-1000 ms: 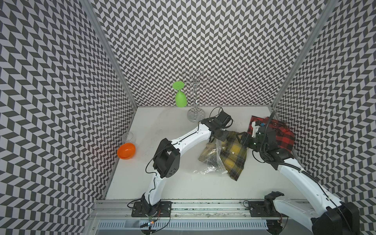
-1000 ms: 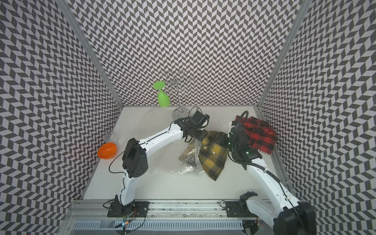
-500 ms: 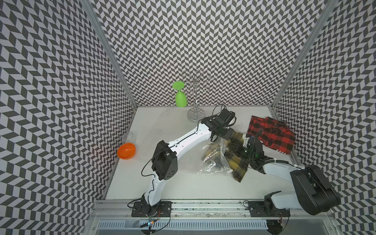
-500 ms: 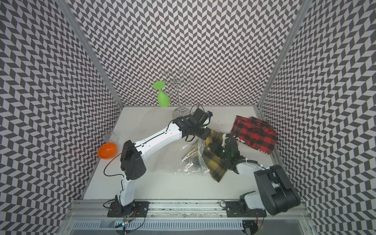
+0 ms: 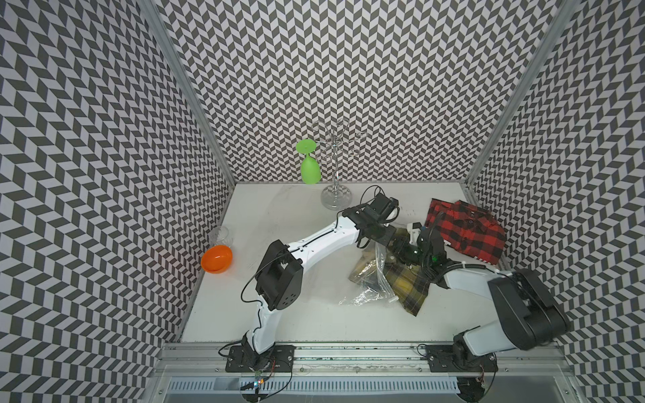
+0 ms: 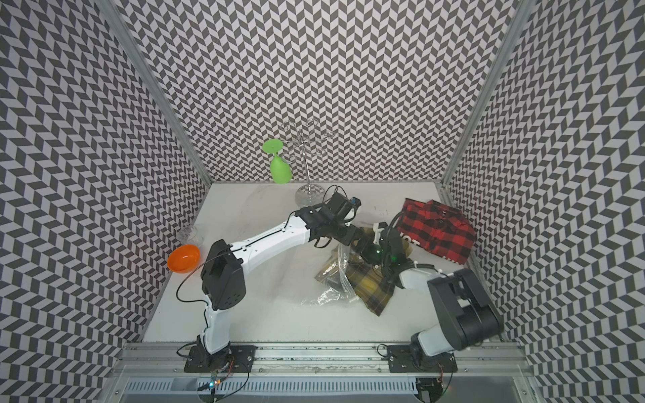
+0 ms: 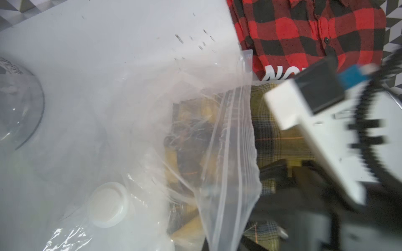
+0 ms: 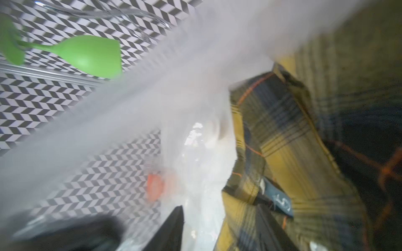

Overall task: Place the folded shirt into the vacuum bag
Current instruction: Place the shirt in the vacuum bag.

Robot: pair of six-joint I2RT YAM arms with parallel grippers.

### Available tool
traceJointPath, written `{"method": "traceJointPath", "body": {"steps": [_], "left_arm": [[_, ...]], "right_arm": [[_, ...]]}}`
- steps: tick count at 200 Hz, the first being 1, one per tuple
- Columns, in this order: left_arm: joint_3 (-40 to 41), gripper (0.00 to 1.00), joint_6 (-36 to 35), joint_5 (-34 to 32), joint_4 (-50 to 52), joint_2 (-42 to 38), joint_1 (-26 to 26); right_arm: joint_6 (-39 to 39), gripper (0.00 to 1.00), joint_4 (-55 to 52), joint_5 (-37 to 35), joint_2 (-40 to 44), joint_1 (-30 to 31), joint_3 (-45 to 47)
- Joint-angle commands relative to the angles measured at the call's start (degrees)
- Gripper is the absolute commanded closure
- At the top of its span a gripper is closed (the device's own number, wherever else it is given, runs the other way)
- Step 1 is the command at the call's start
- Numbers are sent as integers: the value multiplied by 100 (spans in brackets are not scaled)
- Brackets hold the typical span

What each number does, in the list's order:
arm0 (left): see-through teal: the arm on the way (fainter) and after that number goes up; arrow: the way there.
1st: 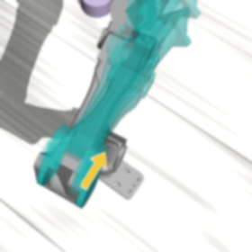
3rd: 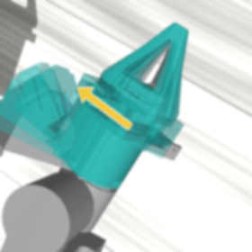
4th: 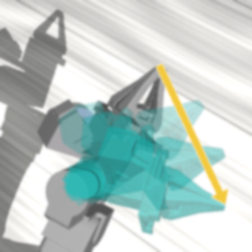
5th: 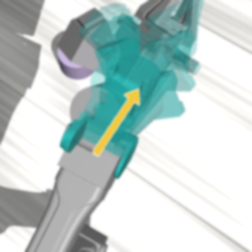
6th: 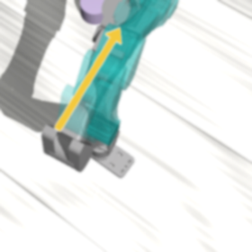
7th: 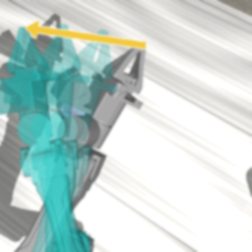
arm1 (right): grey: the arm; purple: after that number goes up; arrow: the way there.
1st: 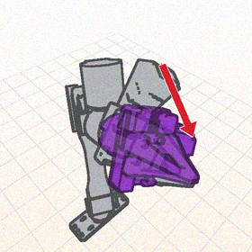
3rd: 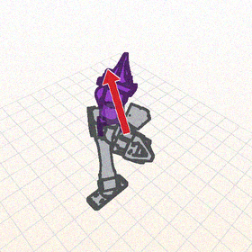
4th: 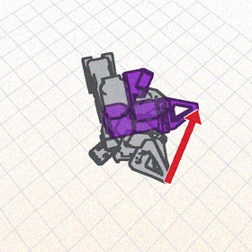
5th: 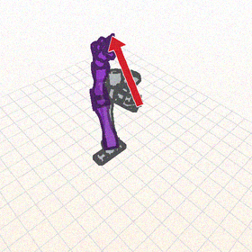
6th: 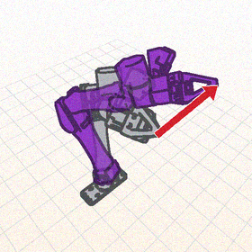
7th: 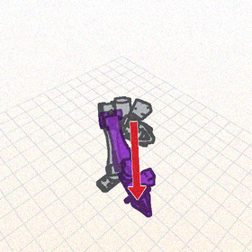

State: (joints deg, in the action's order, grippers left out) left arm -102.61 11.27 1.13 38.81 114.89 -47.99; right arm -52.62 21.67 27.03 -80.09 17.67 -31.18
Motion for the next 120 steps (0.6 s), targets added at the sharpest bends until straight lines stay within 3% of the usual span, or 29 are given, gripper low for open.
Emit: {"method": "traceJointPath", "body": {"steps": [1, 20, 41, 66, 120], "left_arm": [[202, 98, 9, 79, -479, -483, 257], [266, 98, 7, 141, -557, -562, 258], [360, 98, 15, 229, -616, -620, 261], [458, 98, -2, 166, -688, -691, 307], [431, 98, -20, 397, -776, -557, 328]], "right_arm": [[850, 29, -1714, 28, 975, -225, -161], [998, 19, -2750, 97, 1514, -887, 100], [1254, 0, -3694, -206, 1958, -1578, 322], [1183, 1, -3878, -434, 2339, -1941, 621], [1193, 1, -2751, 500, 2101, -1919, 1403]]}}
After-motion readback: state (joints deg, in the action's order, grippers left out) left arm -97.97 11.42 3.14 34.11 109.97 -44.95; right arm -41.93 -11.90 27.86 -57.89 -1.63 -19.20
